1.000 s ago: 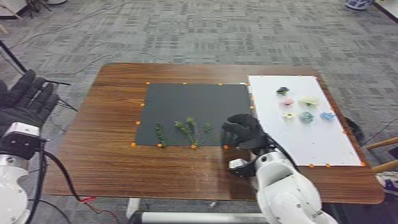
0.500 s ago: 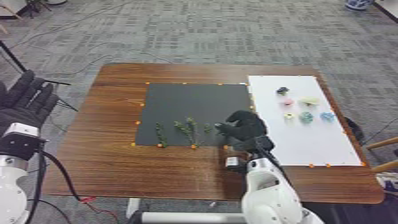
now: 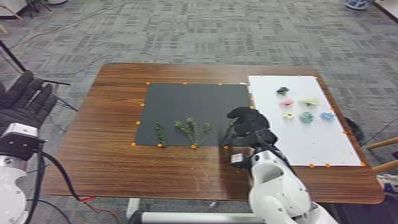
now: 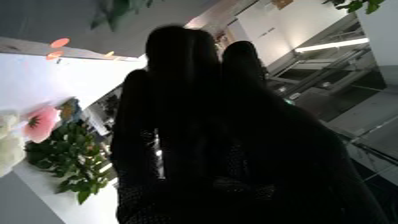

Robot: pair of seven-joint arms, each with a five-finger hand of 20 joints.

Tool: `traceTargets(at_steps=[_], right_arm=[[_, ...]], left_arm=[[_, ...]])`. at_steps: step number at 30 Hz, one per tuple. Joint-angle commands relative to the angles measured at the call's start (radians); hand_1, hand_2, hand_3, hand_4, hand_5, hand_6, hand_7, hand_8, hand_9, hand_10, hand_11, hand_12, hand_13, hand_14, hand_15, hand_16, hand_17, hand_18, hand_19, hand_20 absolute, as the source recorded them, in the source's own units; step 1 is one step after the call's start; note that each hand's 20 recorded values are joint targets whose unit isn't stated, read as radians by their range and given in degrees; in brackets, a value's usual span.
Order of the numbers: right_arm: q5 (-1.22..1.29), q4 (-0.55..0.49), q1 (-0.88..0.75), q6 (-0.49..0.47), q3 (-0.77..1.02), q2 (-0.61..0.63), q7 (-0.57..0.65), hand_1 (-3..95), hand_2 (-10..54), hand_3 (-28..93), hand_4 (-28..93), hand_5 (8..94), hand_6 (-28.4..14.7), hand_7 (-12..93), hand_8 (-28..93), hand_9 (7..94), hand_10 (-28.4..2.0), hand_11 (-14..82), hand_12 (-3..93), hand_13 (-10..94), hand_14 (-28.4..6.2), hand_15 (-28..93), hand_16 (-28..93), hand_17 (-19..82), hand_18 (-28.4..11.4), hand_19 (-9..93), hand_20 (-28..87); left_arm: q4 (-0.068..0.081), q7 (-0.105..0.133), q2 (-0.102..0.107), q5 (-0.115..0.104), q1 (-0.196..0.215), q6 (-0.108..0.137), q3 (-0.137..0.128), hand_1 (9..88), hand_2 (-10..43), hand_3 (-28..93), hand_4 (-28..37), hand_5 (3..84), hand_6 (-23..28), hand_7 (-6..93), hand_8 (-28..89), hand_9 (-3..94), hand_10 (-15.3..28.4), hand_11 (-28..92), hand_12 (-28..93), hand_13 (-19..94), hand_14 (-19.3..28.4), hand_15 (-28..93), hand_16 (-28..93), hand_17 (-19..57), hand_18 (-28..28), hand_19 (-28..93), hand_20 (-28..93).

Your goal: Arrange flowers

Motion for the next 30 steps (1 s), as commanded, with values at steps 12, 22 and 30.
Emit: traceTargets(at_steps=[12,22,30], right_arm=[[0.032,-0.128,-0.079,-0.471,0.129,-0.009,-0.087,32.9,15.2,77,-24,54.2,-0.8,19,-13,55.4,-21.6,18.7,18.4,37,-20.4,56,15,18,-22.5,69,20],[-0.193,-0.035,0.031,-0.298,-0.089,-0.005,0.179,31.0,-9.4,70,-28,48.1,-10.4,31,-10,60.5,-22.3,25.6,19.8,45,-22.0,62,15,24,-27.6,79,24],[-0.225,0.068,0.070,-0.220,-0.149,-0.018,0.178,36.5,-9.5,64,-28,41.3,-14.3,51,-20,59.8,-22.8,28.3,20.2,47,-21.9,63,16,26,-28.4,82,23]], left_arm=[[-0.005,-0.022,0.000,0.008,-0.001,0.006,-0.010,23.4,17.4,67,-28.3,35.1,7.1,5.6,-7,29.5,12.2,9,11,19,11.9,16,-2,-3.5,6.8,14,9],[-0.002,-0.019,0.002,0.006,-0.009,0.011,0.003,23.4,17.5,67,-28.3,35.2,7.1,5.7,-7,29.5,12.2,9,11,19,12.2,16,-2,-3.7,7.1,15,9],[-0.002,-0.023,0.000,0.006,-0.012,0.013,0.012,23.4,17.5,67,-28.3,35.2,7.1,5.8,-7,29.5,12.3,9,11,19,12.2,16,-2,-3.8,7.2,15,9]])
